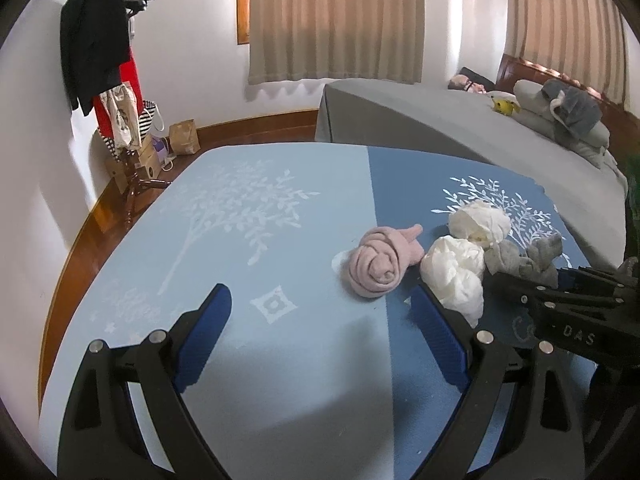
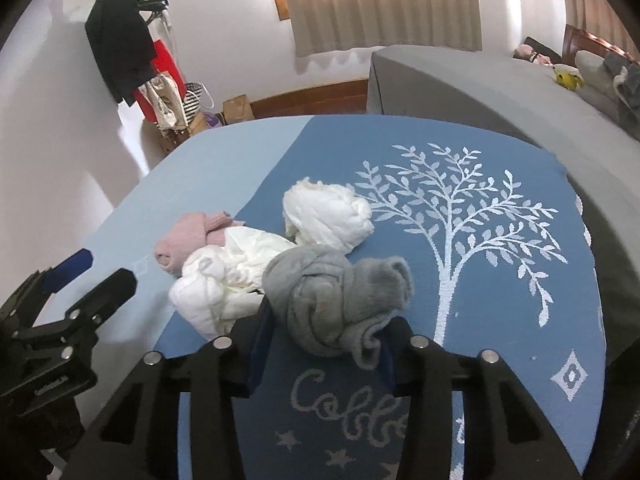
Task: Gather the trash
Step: 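Close the right tool on the grey sock while the left tool grasps the pink sock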
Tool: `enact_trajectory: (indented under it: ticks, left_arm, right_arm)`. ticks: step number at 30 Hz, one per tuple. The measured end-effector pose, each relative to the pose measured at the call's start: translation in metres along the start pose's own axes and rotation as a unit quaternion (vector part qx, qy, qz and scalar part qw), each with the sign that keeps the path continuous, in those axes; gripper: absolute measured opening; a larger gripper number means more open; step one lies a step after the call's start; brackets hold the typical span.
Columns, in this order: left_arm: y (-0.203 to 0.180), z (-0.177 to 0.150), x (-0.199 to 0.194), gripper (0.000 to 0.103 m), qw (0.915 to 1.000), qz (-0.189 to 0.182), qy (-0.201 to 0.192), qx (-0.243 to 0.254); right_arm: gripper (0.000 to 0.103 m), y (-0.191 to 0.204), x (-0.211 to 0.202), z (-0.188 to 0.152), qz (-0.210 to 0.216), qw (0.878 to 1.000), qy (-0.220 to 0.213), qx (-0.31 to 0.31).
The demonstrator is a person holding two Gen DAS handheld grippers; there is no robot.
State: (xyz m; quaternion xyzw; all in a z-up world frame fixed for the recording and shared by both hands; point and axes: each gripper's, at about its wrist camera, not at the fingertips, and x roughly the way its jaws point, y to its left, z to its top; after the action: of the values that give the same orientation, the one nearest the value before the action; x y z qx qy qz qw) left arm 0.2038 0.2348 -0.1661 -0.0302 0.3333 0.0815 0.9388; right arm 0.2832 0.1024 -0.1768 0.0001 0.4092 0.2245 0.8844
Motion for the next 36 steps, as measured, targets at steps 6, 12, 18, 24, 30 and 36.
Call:
enact_trajectory:
  ticks: [6, 12, 18, 24, 30, 36]
  left_arm:
    - [-0.003, 0.006, 0.013, 0.089, 0.9999, -0.009, 0.014, -0.003]
    - [-0.011, 0.016, 0.032, 0.089, 0.9994, -0.011, 0.033, 0.002]
    - [-0.019, 0.024, 0.048, 0.088, 0.9987, -0.022, 0.045, 0.009]
    - [-0.021, 0.025, 0.059, 0.063, 0.9960, -0.058, 0.066, 0.009]
    - [-0.023, 0.024, 0.055, 0.035, 0.9948, -0.082, 0.060, 0.008]
    - [-0.020, 0.024, 0.035, 0.035, 0.9975, -0.061, 0.034, -0.002]
  right_arm:
    - [0.044, -0.014, -0.019, -0.003, -0.016, 1.000, -0.018, 0.006]
    - [0.044, -0.029, -0.026, -0.002, -0.026, 0.999, -0.023, 0.017]
    - [0.044, -0.035, -0.026, 0.000, -0.030, 0.999, -0.022, 0.025]
    - [0.044, -0.036, -0.027, -0.001, -0.029, 0.999, -0.022, 0.029]
    - [0.044, -0.034, -0.032, -0.004, -0.028, 0.999, -0.023, 0.029]
    - [0.044, -0.035, -0.044, -0.006, -0.029, 0.999, -0.030, 0.026]
